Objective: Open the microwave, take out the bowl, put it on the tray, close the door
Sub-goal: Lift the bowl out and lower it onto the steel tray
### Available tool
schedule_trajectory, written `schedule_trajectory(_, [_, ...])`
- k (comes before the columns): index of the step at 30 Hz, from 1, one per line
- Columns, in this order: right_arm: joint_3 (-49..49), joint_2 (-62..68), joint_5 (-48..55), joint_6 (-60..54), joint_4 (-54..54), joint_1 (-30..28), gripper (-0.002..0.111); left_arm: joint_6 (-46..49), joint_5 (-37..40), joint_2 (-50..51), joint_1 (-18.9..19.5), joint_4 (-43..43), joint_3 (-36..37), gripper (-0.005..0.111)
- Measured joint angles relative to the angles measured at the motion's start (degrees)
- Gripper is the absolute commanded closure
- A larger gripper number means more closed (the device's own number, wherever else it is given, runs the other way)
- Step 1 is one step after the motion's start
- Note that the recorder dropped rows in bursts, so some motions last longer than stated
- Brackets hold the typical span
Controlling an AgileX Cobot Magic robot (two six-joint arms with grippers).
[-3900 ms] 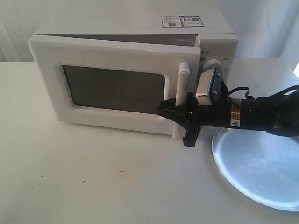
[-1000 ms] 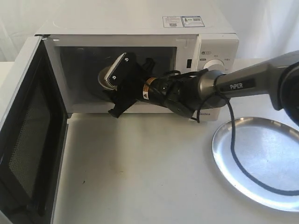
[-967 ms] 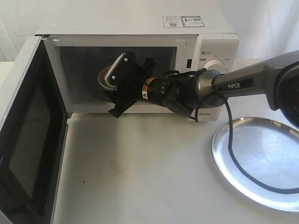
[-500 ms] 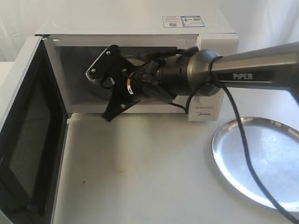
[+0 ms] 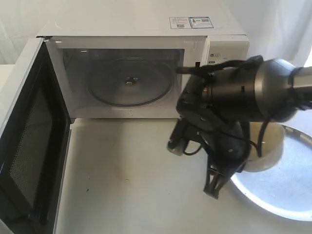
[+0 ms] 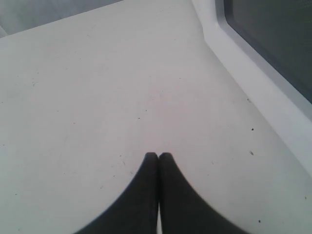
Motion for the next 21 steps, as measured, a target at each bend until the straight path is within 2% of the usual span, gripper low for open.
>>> schedule_trajectory(6, [8.92, -0.52, -7.70, 26.76, -19.74, -2.73, 0.107, 0.00, 0.00, 0.00, 0.00, 0.00, 0.00, 0.107])
schedule_trajectory(9, [11.06, -0.52, -13.41, 34.83, -26.23, -3.10, 0.107, 0.00, 0.00, 0.00, 0.00, 0.00, 0.00, 0.107])
schedule_trajectory(13, [11.61, -0.52, -18.72, 37.93, -30.97, -3.19, 0.102, 0.00, 0.00, 0.00, 0.00, 0.00, 0.00, 0.107])
schedule_trajectory(21, [11.61, -0.52, -20.63, 38.61, -33.57, -3.19, 0.075, 0.00, 0.00, 0.00, 0.00, 0.00, 0.00, 0.107])
